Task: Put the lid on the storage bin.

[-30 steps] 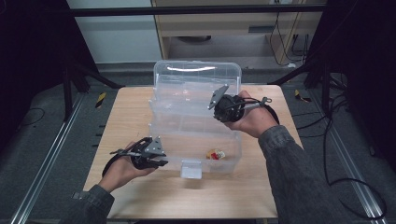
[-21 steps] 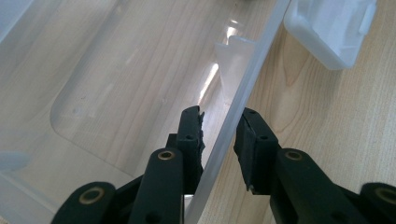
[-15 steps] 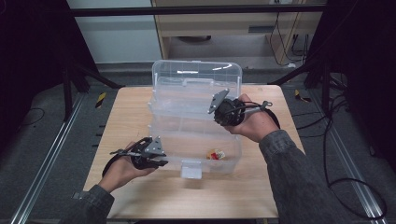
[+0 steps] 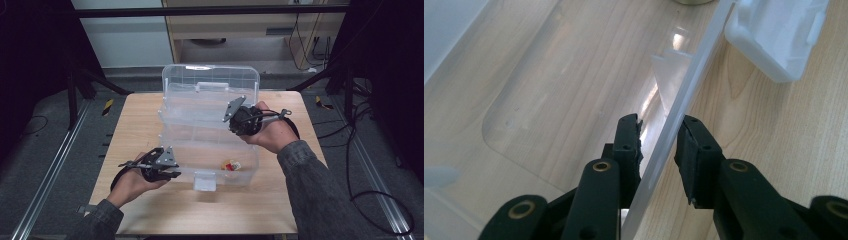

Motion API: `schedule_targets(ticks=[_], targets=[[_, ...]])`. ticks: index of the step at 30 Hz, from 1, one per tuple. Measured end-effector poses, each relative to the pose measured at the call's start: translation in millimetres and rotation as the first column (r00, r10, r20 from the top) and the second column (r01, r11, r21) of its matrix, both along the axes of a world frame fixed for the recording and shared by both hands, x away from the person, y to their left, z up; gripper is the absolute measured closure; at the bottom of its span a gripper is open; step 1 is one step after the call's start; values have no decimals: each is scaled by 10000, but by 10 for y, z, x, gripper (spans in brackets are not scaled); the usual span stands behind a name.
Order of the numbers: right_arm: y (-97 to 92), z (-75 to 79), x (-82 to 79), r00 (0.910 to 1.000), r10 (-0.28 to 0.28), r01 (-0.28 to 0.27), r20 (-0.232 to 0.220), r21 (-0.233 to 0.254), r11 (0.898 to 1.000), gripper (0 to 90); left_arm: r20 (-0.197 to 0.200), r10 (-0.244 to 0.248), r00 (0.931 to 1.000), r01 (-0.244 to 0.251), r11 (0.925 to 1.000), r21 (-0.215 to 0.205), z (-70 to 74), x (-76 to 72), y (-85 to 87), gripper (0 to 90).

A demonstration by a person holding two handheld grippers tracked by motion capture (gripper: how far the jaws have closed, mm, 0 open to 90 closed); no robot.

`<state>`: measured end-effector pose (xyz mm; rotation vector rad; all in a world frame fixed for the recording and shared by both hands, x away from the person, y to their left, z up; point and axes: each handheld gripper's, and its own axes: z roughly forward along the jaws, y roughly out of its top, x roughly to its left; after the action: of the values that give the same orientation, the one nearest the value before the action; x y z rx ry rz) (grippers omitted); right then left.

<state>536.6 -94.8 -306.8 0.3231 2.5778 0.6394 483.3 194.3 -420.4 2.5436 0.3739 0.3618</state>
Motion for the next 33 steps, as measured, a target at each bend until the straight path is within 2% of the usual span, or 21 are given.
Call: schedule_targets(ticks=[9,21,33], targets=[[-29,-1,111,10000,-83,83,-29,106,9999,814,-27,161,9999,-162,9995,-269,-7,58,-21,713],[-40,-22,12,10000,14,-13,-11,101,9999,821,41,182,9998,-181,9994,-307,-11,47,-22,708],[-52,-37,-18,10000,34,-33,-72,134,9999,817,56,221,9997,-218,9989,-421,-16,41,-16,703]])
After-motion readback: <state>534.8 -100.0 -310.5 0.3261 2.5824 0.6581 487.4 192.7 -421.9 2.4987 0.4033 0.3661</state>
